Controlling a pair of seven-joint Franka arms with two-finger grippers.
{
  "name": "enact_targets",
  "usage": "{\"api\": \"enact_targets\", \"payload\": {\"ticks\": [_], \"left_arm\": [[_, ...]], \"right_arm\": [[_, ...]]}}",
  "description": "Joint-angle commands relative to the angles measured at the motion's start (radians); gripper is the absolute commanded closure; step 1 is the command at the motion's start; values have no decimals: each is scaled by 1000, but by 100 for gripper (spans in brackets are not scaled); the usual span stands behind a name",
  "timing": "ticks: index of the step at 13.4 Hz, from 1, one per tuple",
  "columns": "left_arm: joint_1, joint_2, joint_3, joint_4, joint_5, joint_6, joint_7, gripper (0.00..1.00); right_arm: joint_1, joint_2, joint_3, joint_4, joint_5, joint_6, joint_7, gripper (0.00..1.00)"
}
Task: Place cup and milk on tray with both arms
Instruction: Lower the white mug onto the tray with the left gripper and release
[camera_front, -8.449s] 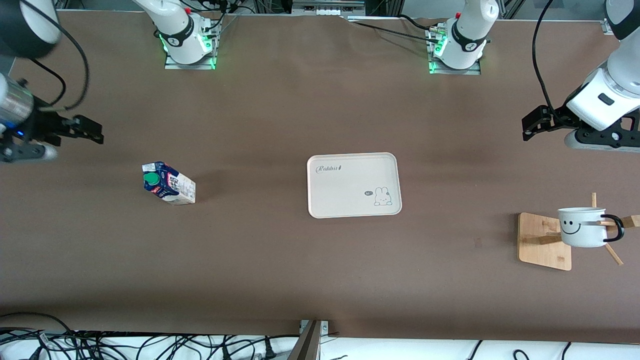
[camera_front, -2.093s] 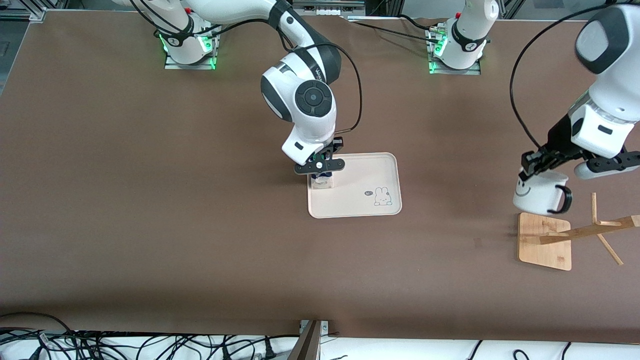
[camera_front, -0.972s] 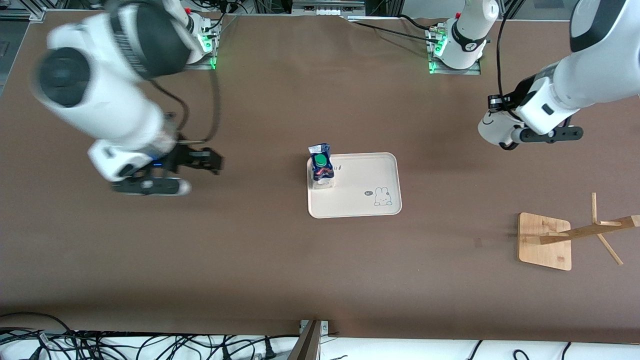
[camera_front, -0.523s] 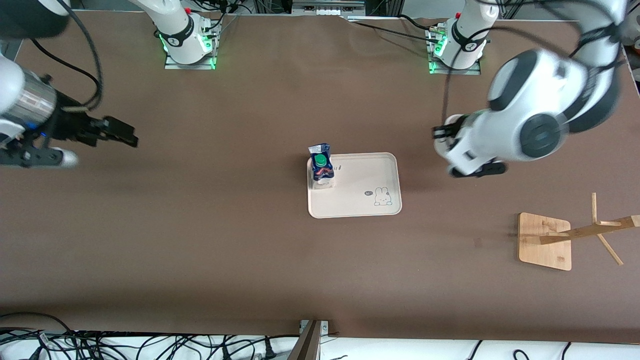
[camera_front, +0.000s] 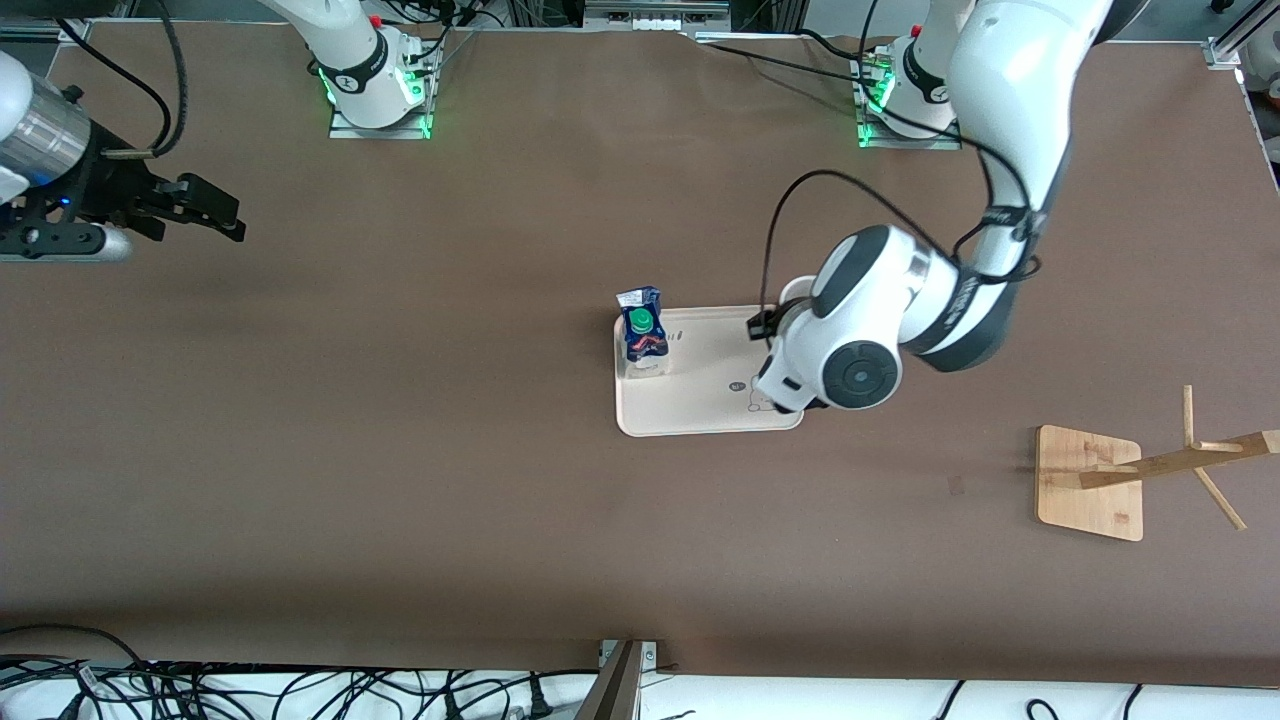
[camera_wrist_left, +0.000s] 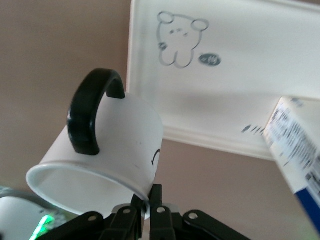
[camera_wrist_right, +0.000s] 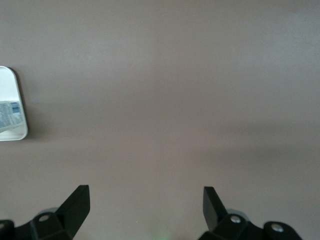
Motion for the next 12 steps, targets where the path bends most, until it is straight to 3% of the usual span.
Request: {"api": "enact_targets", "payload": {"ticks": [1,4,11,12], "left_arm": [[-15,87,3,60,-50,80,-63,100],[-39,130,5,55,-57,157,-88,100],[-58,154,11,45,-35,161,-88,100],[-56,156,11,45,-35,161,-85,92]], "right_arm": [[-51,-30,60,-45,-34,41,-27,0],[-39,16,62,17,-42,36,-11,0],[-39,27,60,62,-64,31,-28,0],[-39,25,60,64,-71,37,-28,0]]}}
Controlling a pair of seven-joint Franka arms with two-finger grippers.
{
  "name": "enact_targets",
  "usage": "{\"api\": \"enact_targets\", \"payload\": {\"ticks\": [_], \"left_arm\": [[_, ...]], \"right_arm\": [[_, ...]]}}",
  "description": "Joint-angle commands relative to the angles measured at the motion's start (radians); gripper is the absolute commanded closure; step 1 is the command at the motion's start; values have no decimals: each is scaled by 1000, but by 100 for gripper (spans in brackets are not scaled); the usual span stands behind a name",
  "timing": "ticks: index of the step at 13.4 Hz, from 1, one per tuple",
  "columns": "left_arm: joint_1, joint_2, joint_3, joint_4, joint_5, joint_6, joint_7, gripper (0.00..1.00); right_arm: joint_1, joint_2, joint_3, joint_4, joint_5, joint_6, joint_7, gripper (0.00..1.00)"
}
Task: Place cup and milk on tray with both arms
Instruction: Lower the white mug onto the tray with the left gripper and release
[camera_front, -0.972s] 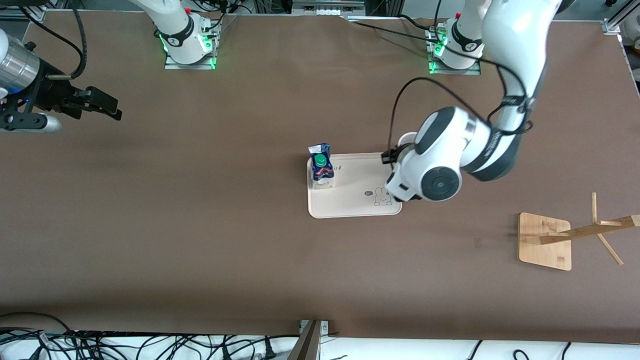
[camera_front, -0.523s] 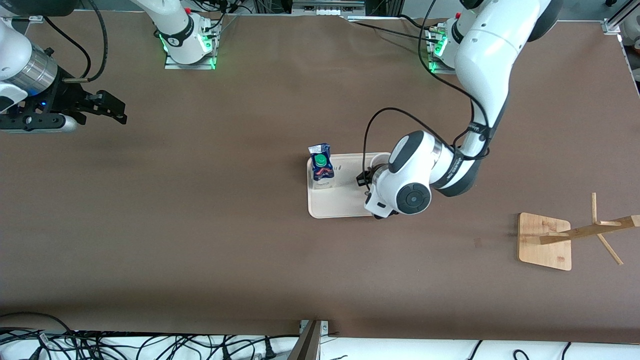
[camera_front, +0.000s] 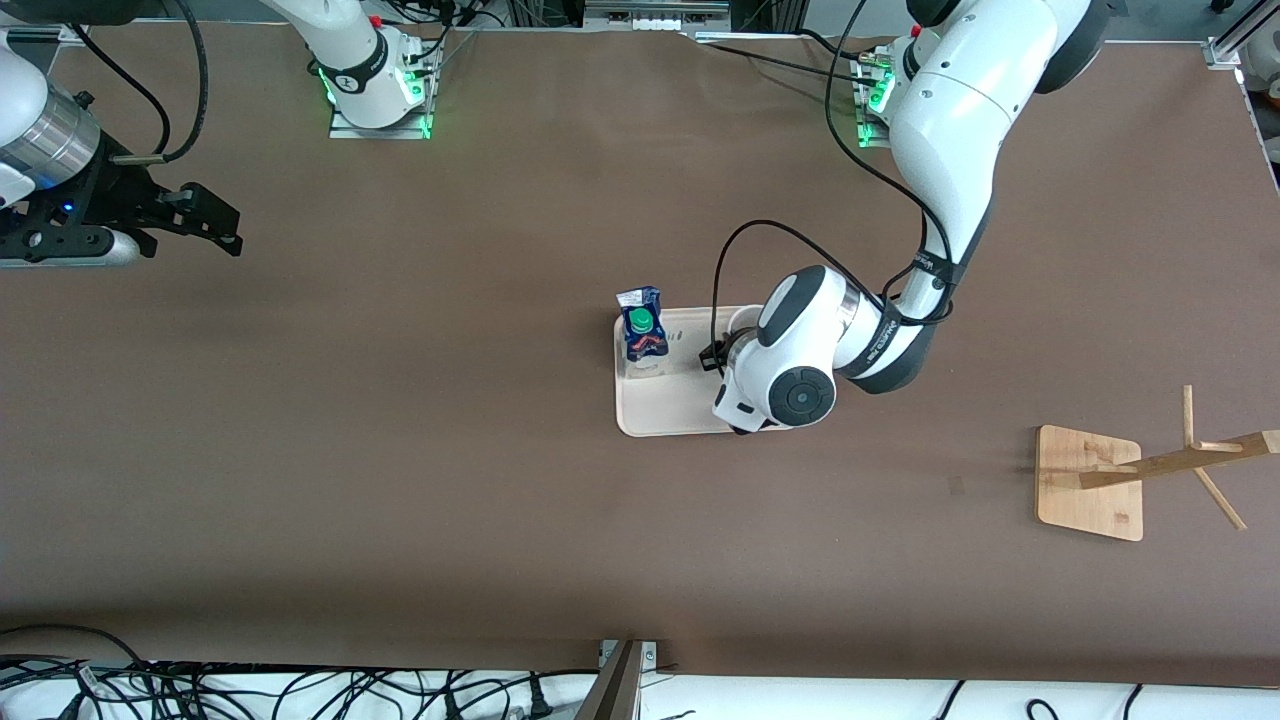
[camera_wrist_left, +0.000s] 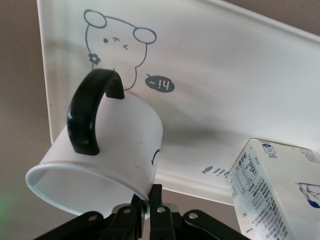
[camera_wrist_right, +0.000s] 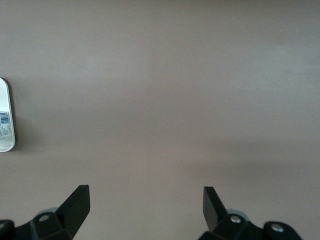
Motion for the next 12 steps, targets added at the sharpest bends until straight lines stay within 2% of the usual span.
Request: {"api": "enact_targets", "payload": {"ticks": [1,2,6,8,12], "left_arm": [[-10,26,12,32,14,-9,-1,35],[-5,21,12,32,45,-11,2,0],[3,-6,9,39,65,-35,10,0],[6,-31,11,55,64,-109,44,0],[61,-152,11,55,64,-210,209,0]], "right_arm": [[-12,10,13,29,-49,-7,-19,0],[-5,10,13,36,-62,-16,-40,0],[-2,13,13,33,-57,-16,-80,0],[-4,22,10,38,-54,-16,-79,0],[-4,23,8,45,-42,-7,-79,0]]}}
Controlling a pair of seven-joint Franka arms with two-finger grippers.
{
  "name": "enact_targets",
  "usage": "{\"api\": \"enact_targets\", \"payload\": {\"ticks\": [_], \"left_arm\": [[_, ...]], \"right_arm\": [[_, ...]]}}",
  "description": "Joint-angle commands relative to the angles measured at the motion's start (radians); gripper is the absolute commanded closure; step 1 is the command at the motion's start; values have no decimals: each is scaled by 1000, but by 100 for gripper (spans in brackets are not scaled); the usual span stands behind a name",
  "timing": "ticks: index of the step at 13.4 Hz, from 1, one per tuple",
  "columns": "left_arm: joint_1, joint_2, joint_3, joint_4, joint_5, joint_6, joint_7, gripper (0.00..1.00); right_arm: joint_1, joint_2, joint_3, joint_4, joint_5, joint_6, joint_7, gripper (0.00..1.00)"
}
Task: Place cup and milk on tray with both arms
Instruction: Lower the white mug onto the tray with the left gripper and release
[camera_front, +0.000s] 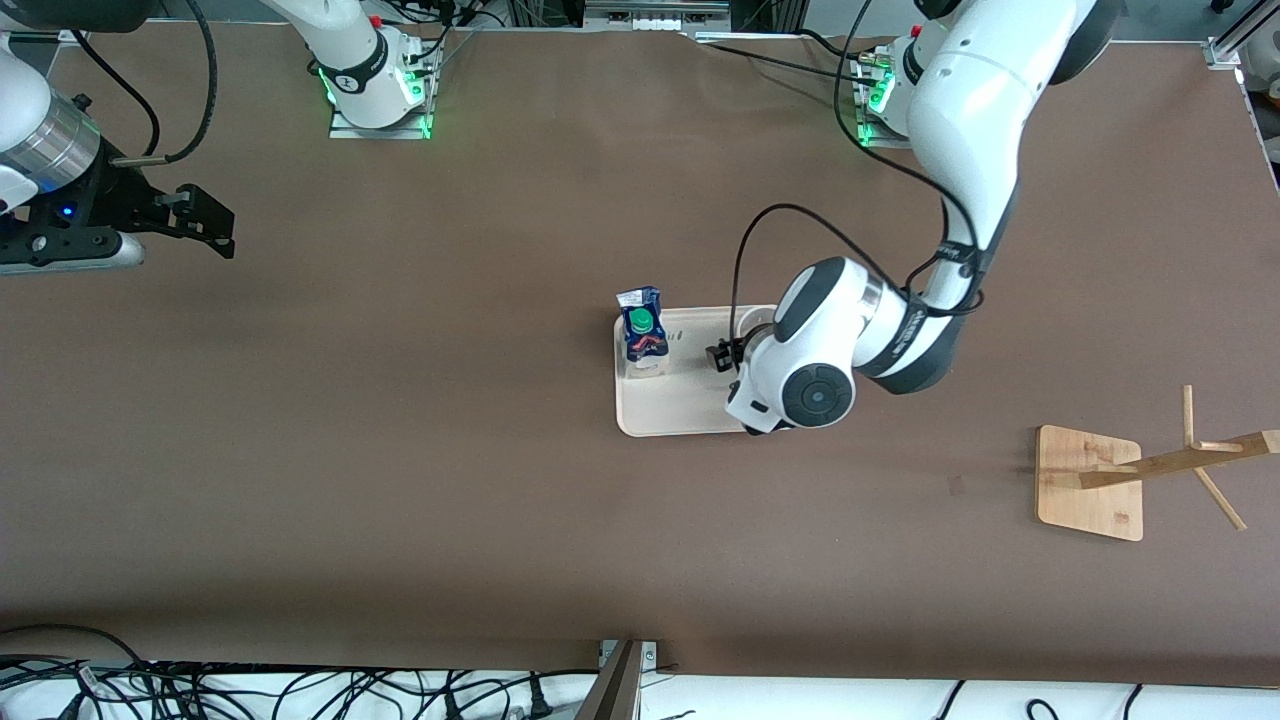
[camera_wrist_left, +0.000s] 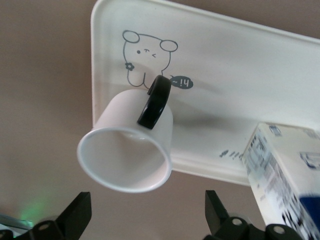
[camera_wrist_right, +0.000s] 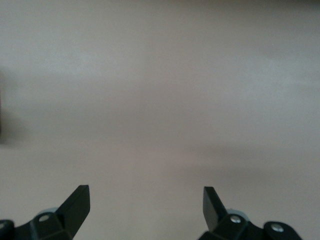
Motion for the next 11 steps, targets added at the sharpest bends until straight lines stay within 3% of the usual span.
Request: {"api": "enact_targets", "payload": {"ticks": [1,3,7,11], "left_arm": [[59,-115,1,-12,18,-78,161,0],[118,-169,2,-12,20,-110,312,0],[168,-266,1,-12,208,-127,619,0],[203,-355,2,-12,261,-120,713,0]], "right_arm": [[-6,12,5,28,0,-6,-8,0],[-9,21,4,41,10,-5,-11,0],[-18,23,-1,50,53,-6,-4,0],[-19,23,-2,54,72,-11,-7,0]]}}
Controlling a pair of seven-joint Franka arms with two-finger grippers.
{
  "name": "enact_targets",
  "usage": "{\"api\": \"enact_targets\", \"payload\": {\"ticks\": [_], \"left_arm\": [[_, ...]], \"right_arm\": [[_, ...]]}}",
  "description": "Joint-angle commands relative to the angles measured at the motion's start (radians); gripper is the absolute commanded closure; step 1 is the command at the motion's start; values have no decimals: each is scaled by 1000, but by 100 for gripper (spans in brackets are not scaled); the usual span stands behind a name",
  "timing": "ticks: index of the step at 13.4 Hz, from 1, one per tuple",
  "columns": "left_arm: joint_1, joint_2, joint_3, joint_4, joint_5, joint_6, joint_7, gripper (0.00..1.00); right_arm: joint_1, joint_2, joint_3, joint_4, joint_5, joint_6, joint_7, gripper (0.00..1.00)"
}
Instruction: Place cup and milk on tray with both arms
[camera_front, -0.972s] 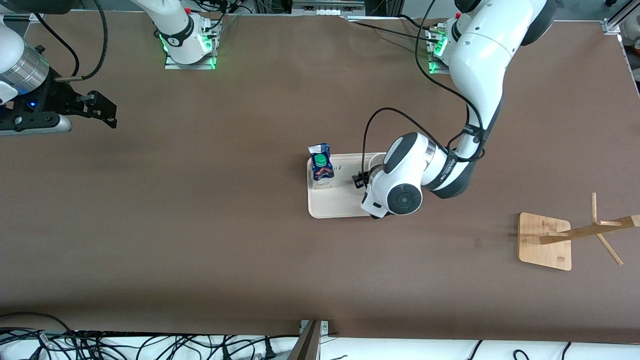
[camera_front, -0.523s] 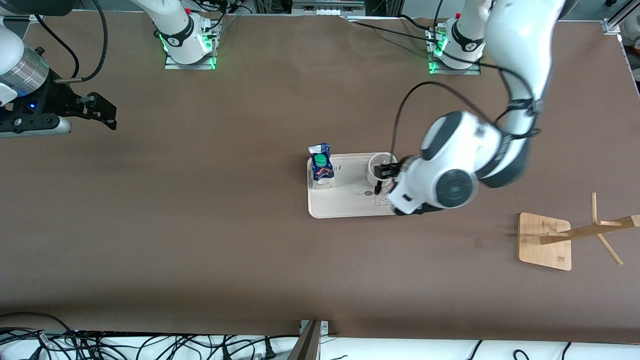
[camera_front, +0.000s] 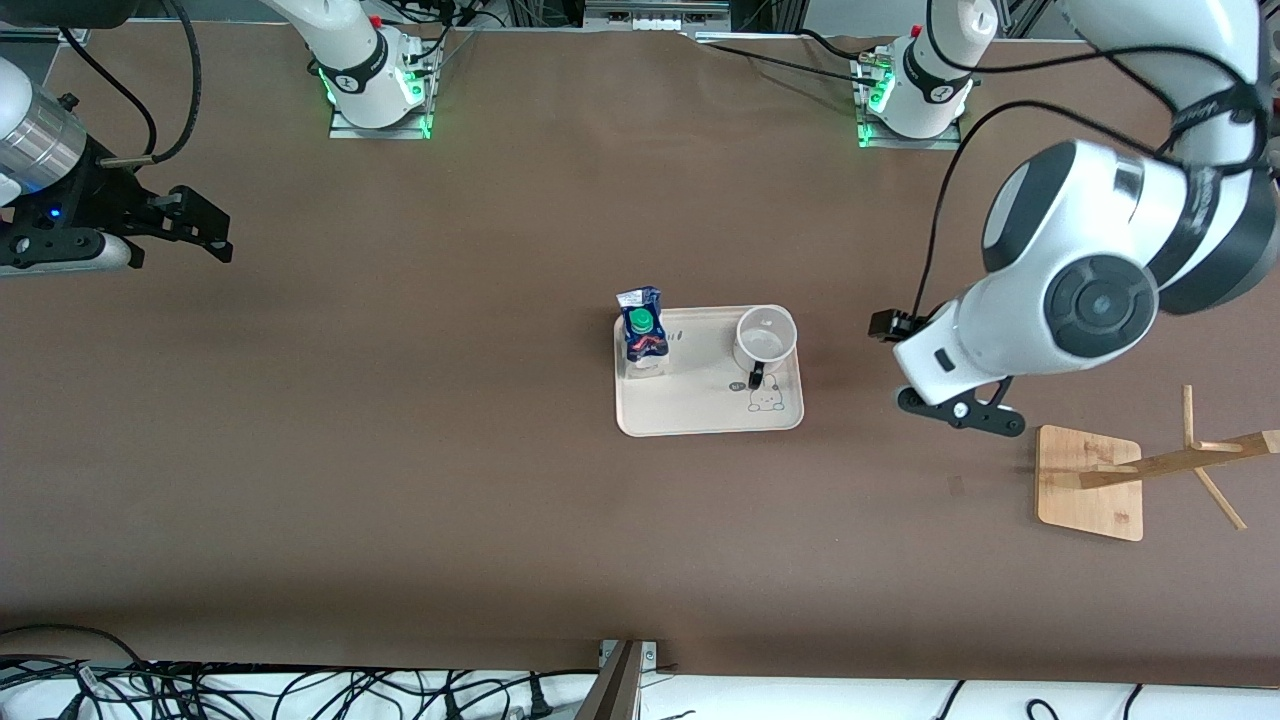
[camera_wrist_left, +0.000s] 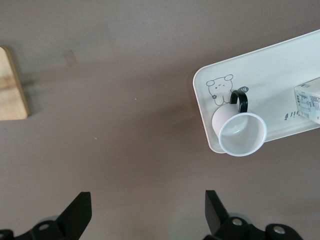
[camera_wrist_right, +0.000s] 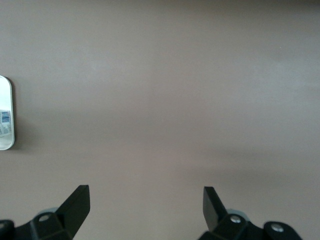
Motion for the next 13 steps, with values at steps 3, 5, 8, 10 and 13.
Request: {"api": "enact_targets", "payload": {"ticks": [3,5,8,10,13], "left_arm": [[78,-156,-1,-36,18,-2,50,0],[75,-273,49,-161,6,82,47,0],[69,-490,178,-456,-74,341,46,0],[57,-541,203,-504,-64,353,44,0],[63,-553,210,-526,-62,319,64,0]], "right_arm": [[-11,10,2,30,22,-11,-11,0],[-11,10,2,30,21,-11,-8,0],[-7,10,3,30,21,-11,-7,0],[-7,10,2,30,19,-13,-7,0],[-7,10,2,30,13,-16,-7,0]]}}
